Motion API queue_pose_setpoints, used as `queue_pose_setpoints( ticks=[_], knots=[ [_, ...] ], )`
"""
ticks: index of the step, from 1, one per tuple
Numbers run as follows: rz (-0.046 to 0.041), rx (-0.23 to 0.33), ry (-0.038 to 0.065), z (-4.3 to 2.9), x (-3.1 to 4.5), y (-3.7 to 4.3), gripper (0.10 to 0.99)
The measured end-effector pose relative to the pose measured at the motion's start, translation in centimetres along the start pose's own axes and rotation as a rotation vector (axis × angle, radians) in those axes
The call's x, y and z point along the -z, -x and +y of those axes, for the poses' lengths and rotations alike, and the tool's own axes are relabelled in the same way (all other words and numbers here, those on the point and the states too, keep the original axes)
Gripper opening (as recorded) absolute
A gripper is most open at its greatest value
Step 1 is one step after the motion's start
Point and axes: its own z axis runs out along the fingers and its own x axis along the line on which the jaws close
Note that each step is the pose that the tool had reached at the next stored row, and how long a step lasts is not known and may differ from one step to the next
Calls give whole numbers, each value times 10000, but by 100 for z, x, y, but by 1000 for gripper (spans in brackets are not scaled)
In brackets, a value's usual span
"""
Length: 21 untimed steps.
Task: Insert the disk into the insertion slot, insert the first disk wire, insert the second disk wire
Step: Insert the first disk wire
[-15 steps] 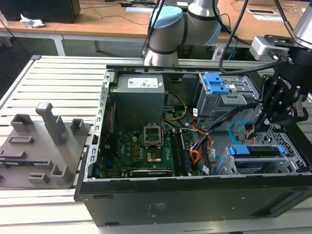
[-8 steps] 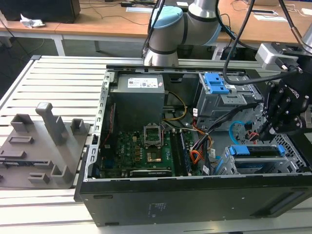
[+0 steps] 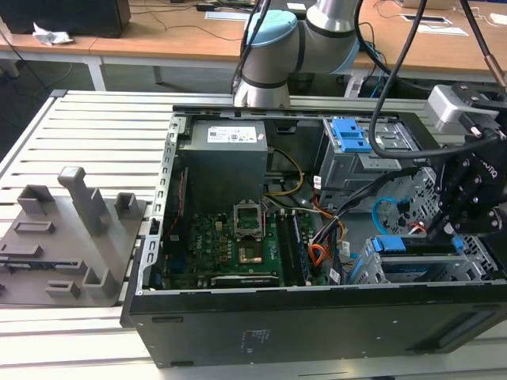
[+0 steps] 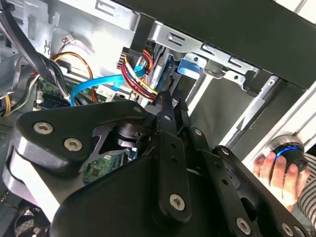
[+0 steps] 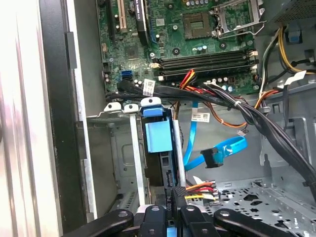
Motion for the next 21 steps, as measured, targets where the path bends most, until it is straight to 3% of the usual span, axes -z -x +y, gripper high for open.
queue_pose_setpoints(
  ticks=[12,21],
  knots=[
    [-230,12,29,-27,-38,5,176],
    [-242,15,31,-59,-85,10,176]
  ],
)
